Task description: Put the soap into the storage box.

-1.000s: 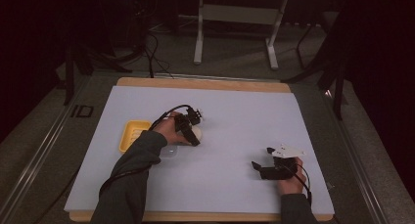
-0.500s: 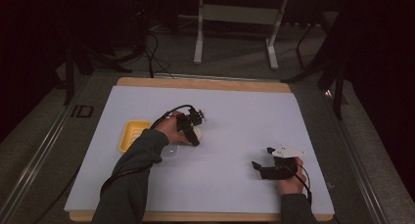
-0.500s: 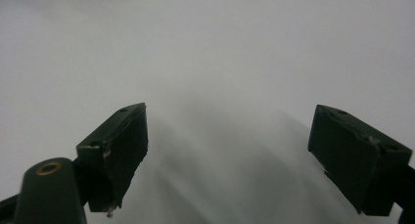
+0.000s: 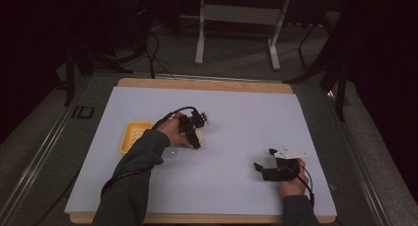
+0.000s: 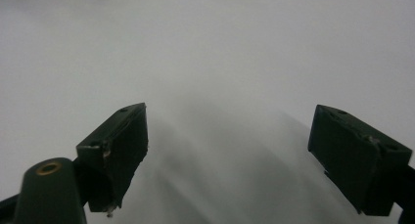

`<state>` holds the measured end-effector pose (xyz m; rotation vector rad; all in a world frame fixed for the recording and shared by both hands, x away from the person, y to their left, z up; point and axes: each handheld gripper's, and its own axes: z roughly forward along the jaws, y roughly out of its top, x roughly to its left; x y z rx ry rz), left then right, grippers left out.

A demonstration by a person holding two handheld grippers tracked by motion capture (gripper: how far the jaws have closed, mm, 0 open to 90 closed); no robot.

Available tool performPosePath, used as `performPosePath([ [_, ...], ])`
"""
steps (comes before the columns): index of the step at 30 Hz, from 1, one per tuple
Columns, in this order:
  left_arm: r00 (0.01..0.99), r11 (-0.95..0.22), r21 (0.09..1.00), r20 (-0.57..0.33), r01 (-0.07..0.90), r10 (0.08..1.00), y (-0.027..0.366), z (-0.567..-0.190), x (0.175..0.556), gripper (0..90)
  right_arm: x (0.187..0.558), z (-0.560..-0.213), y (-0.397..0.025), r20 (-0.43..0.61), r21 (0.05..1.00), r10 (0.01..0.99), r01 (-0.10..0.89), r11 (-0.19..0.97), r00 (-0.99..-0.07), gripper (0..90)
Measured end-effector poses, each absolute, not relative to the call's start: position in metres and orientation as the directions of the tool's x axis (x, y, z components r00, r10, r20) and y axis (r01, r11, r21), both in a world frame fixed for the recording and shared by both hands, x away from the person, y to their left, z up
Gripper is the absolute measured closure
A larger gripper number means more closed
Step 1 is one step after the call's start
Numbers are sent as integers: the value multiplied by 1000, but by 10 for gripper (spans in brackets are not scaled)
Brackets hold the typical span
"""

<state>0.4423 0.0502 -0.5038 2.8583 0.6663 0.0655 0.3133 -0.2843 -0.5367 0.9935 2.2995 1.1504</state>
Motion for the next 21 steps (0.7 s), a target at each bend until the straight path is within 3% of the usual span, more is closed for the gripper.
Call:
performPosePath([
  [21, 921, -902, 201, -4, 382, 389, 48, -498, 435, 257, 313, -537, -284, -24, 807, 736, 422, 413, -676, 149],
])
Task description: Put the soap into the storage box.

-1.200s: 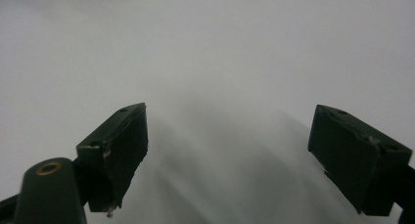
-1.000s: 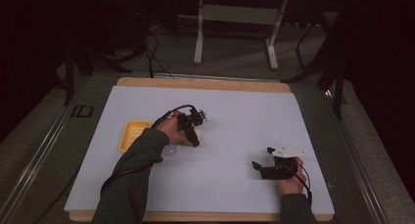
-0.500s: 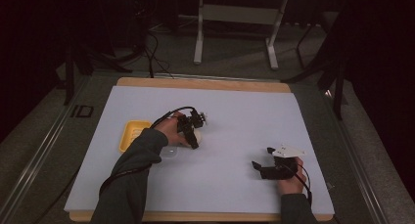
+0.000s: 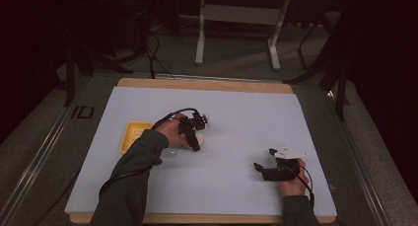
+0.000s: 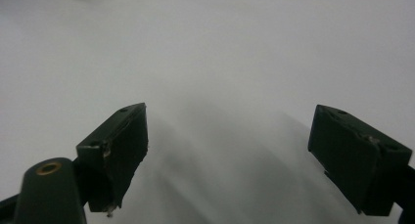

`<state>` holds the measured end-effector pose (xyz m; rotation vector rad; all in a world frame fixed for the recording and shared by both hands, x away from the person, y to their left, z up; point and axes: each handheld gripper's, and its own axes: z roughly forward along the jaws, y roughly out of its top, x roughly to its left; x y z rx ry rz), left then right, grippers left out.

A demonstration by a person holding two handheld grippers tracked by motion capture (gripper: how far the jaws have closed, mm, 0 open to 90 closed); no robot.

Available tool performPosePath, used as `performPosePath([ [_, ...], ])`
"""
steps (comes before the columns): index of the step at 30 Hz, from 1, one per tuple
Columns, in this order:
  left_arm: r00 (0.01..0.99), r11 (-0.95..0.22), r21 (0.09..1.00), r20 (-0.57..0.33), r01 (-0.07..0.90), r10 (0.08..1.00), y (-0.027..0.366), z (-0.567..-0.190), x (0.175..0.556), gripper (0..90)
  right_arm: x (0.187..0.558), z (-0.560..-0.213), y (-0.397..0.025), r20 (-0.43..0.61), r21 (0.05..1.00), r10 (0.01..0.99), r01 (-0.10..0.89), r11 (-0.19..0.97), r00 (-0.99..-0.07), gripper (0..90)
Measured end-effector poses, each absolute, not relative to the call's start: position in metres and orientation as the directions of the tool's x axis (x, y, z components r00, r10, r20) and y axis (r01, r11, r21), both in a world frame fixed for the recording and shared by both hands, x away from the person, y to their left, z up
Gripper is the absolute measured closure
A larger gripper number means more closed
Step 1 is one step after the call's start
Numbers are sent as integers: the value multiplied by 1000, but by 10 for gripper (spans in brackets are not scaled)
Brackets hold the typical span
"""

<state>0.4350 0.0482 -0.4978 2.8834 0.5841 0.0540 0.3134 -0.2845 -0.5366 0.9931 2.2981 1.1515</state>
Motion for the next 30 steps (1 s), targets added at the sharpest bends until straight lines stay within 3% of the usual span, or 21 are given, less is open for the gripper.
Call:
performPosePath([
  [18, 913, -887, 234, -7, 397, 407, 58, -482, 429, 258, 313, -537, -284, -24, 807, 737, 422, 413, -676, 150],
  [30, 912, -892, 211, -3, 401, 409, 65, -472, 429, 257, 313, -537, -284, -24, 807, 737, 422, 413, -675, 149],
])
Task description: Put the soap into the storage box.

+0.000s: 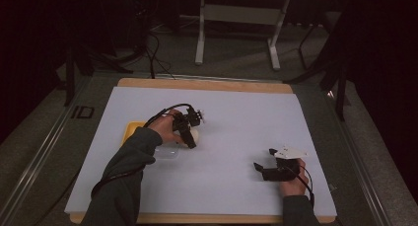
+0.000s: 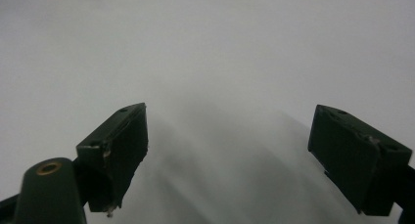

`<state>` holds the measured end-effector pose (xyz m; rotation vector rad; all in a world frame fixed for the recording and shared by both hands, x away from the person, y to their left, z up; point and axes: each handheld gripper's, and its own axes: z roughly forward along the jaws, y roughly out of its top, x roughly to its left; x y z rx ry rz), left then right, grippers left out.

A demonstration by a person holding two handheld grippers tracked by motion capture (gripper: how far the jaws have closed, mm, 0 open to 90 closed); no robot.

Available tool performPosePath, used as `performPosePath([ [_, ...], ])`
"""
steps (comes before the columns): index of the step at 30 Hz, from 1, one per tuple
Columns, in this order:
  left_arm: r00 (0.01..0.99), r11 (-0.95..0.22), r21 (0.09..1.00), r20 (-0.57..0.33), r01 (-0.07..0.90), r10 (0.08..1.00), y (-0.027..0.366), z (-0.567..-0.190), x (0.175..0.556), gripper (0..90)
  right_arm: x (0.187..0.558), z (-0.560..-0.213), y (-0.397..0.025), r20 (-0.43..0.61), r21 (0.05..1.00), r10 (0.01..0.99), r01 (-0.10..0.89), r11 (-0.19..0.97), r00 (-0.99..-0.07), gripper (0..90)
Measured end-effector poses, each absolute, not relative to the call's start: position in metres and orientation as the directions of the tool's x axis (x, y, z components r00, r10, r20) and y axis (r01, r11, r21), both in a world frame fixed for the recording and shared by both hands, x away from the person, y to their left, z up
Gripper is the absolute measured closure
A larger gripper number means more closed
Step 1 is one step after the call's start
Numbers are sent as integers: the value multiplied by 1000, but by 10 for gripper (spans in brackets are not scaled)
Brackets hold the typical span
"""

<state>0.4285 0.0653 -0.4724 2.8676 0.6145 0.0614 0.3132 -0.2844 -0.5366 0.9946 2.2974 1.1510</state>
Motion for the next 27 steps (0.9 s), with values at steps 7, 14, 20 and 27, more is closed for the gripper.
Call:
performPosePath([
  [7, 906, -882, 224, -4, 414, 424, 72, -468, 427, 257, 313, -536, -285, -20, 808, 738, 424, 409, -674, 149],
  [14, 902, -877, 229, -2, 422, 433, 78, -466, 426, 258, 313, -536, -285, -22, 809, 738, 422, 410, -674, 149],
  [20, 905, -880, 233, -7, 415, 425, 80, -464, 426, 258, 313, -536, -285, -22, 809, 738, 422, 410, -675, 150],
  [27, 903, -876, 237, -10, 419, 429, 83, -462, 425, 258, 313, -536, -285, -22, 809, 738, 421, 409, -675, 150],
])
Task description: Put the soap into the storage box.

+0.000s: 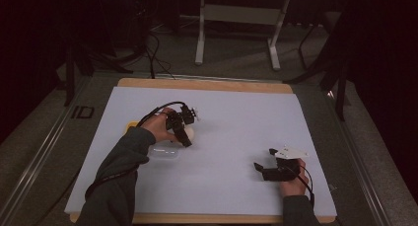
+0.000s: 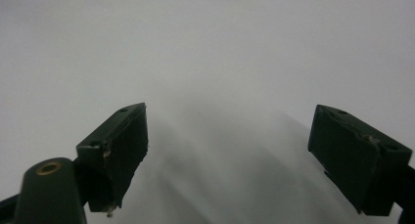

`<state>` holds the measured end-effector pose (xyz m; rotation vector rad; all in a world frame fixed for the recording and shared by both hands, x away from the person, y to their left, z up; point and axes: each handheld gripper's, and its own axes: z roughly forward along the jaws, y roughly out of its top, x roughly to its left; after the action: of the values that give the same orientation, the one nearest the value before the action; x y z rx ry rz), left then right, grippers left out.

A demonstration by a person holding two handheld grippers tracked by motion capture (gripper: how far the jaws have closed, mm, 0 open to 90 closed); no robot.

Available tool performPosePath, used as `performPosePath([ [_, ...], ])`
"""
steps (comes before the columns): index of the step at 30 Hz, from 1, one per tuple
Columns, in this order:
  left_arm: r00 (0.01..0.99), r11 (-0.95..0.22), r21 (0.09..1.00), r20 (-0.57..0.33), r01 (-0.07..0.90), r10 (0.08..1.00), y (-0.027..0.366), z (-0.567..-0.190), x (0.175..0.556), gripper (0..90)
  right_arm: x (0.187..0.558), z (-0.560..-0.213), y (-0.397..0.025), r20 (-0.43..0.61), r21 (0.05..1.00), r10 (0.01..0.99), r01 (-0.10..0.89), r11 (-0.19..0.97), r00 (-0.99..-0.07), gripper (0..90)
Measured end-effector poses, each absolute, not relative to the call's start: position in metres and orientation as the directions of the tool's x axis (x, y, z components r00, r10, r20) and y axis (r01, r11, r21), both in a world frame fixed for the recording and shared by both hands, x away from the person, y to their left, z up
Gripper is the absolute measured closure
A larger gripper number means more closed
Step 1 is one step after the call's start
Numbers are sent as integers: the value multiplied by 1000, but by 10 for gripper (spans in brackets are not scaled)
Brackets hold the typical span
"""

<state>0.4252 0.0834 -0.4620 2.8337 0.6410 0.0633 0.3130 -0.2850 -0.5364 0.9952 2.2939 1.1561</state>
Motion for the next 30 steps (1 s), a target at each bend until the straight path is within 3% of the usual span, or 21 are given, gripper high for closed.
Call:
performPosePath([
  [30, 887, -860, 252, 17, 443, 462, 110, -447, 420, 258, 313, -536, -285, -24, 810, 739, 420, 410, -673, 150],
])
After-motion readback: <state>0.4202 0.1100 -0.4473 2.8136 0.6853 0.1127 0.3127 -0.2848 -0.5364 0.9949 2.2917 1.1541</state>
